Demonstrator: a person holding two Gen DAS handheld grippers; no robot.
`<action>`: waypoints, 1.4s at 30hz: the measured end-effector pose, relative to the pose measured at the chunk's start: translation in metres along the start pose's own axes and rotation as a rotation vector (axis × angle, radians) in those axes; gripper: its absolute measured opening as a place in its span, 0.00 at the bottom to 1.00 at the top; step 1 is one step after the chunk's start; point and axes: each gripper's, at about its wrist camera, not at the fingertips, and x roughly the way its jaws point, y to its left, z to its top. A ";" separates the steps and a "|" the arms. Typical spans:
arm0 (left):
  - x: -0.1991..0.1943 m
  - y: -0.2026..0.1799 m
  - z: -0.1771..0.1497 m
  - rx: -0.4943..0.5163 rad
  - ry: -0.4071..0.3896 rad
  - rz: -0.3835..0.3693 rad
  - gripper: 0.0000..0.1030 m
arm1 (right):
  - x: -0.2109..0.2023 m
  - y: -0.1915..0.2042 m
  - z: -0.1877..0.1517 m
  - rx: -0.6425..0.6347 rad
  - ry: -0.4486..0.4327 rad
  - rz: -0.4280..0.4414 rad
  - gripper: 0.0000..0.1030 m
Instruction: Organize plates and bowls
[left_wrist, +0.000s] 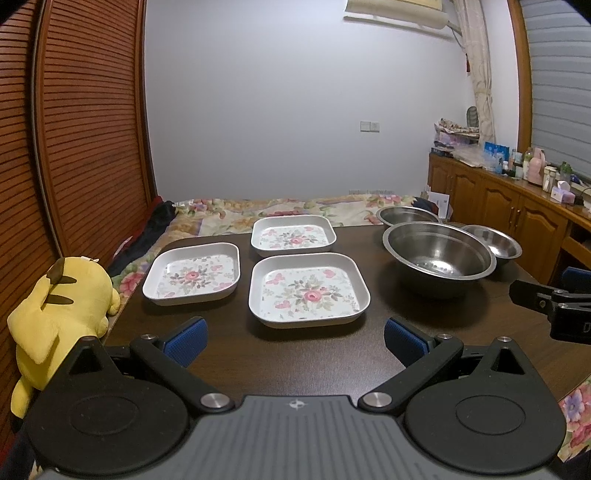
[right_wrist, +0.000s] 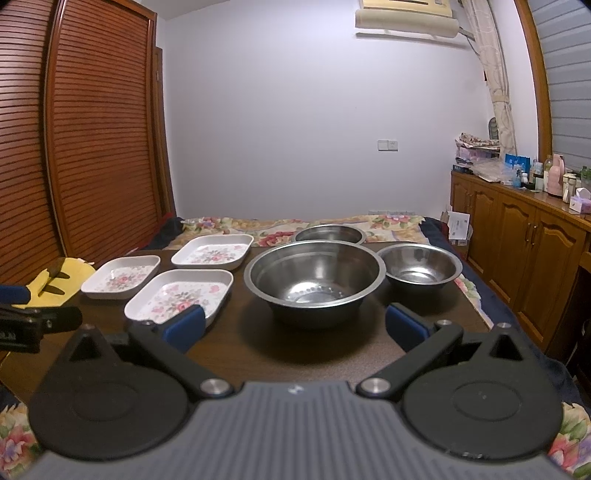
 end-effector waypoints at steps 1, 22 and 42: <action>0.001 0.000 0.000 0.001 0.004 -0.001 1.00 | 0.001 0.000 0.000 -0.001 0.002 0.000 1.00; 0.041 0.005 -0.016 -0.021 0.129 -0.047 1.00 | 0.024 0.008 0.000 -0.049 0.027 0.041 1.00; 0.068 0.054 -0.004 -0.052 0.106 0.006 1.00 | 0.082 0.062 0.006 -0.098 0.140 0.252 0.86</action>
